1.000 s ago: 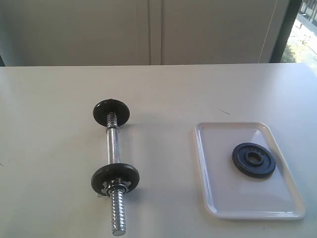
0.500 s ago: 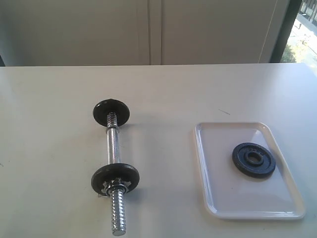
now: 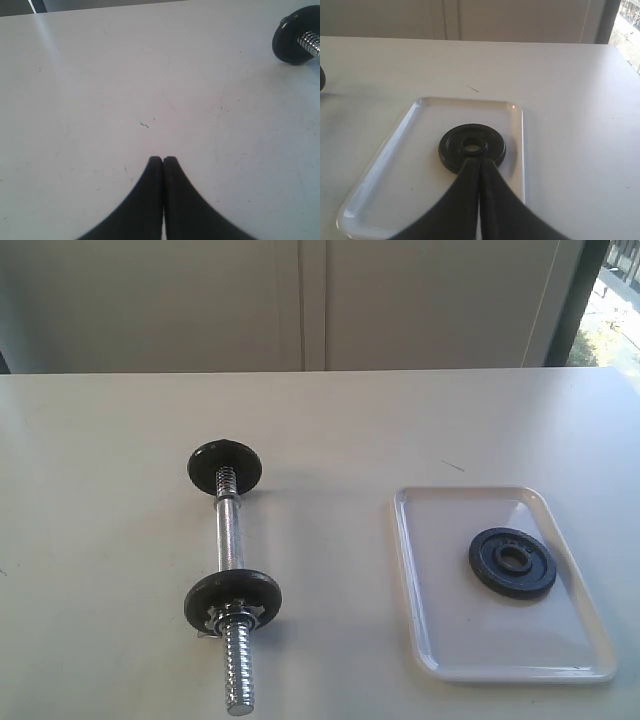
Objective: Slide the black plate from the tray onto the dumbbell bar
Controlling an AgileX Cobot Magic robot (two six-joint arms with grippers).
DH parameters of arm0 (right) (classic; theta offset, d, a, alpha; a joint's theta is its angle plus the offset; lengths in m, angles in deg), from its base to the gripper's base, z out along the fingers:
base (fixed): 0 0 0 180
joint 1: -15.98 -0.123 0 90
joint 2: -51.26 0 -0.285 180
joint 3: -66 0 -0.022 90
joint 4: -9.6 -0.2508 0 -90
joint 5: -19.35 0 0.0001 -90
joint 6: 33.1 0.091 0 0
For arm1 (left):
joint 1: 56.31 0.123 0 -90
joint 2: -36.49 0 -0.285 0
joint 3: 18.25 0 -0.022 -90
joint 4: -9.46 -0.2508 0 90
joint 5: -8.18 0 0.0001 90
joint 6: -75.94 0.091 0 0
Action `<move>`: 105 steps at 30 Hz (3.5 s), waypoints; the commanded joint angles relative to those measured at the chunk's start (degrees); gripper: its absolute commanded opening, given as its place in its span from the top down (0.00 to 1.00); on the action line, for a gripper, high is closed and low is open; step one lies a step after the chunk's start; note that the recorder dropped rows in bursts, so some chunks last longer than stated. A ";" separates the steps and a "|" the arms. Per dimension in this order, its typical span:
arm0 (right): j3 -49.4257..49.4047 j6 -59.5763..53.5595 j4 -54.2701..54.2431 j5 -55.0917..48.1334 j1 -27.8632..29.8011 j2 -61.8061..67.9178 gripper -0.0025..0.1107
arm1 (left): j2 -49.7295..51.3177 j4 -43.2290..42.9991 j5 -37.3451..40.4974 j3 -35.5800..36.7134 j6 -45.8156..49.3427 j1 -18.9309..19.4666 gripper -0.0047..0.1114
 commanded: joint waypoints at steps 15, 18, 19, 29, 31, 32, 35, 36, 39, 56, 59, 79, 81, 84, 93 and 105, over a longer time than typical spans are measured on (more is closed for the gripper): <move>-0.26 -0.10 0.00 0.18 -0.15 -0.34 0.97 | -0.25 0.45 1.19 -0.68 -0.02 0.27 0.96; -0.26 -0.10 0.00 0.18 -0.15 -0.34 0.97 | -0.25 0.45 5.46 -3.70 -0.02 0.27 0.96; -0.26 -0.10 0.00 0.18 -0.15 -0.34 0.97 | -0.25 0.45 6.80 -4.89 -0.02 0.27 0.96; -0.26 -0.10 0.00 0.18 -0.15 -0.34 0.97 | -0.25 0.45 18.53 -16.79 -0.02 0.27 0.96; -0.26 -0.10 0.00 0.18 -0.15 -0.34 0.97 | -0.25 0.45 18.78 -18.93 -0.02 0.27 0.96; -0.26 -0.10 0.00 0.18 -0.15 -0.34 0.97 | -0.25 0.45 18.78 -19.72 -0.02 0.27 0.96; -0.26 -0.10 0.00 0.18 -0.15 -0.34 0.97 | -0.25 0.45 18.08 -20.52 -0.02 0.27 0.96; -0.26 -0.10 0.00 0.18 -0.15 -0.34 0.97 | -0.25 0.45 17.94 -20.52 -0.02 0.27 0.96; -0.26 -0.10 0.00 0.18 -0.15 -0.34 0.97 | -0.25 0.45 17.78 -20.52 -0.02 0.27 0.96; -0.26 -0.10 0.00 0.18 -0.15 -0.34 0.97 | -0.25 0.45 17.78 -20.52 -0.02 0.27 0.96; -0.26 -0.10 0.00 0.18 -0.15 -0.34 0.97 | -0.25 0.45 17.78 -20.52 -0.02 0.27 0.96; -0.26 -0.10 0.00 0.18 -0.15 -0.34 0.97 | 7.45 24.53 -18.21 -25.76 0.52 0.27 0.96; -0.26 -0.10 0.00 0.18 -0.15 -0.34 0.97 | 16.86 23.35 -9.94 -31.15 7.26 0.27 0.96; -0.26 -0.10 0.00 0.18 -0.15 -0.34 0.97 | 28.66 16.61 -2.41 -36.54 11.99 0.27 0.96; -0.26 -0.10 0.00 0.18 -0.15 -0.34 0.97 | 52.30 -4.76 12.44 -43.16 -8.68 -0.19 0.96; -0.26 -0.10 0.00 0.18 -0.15 -0.34 0.97 | 66.26 -2.06 6.39 -45.36 -17.02 -18.60 0.96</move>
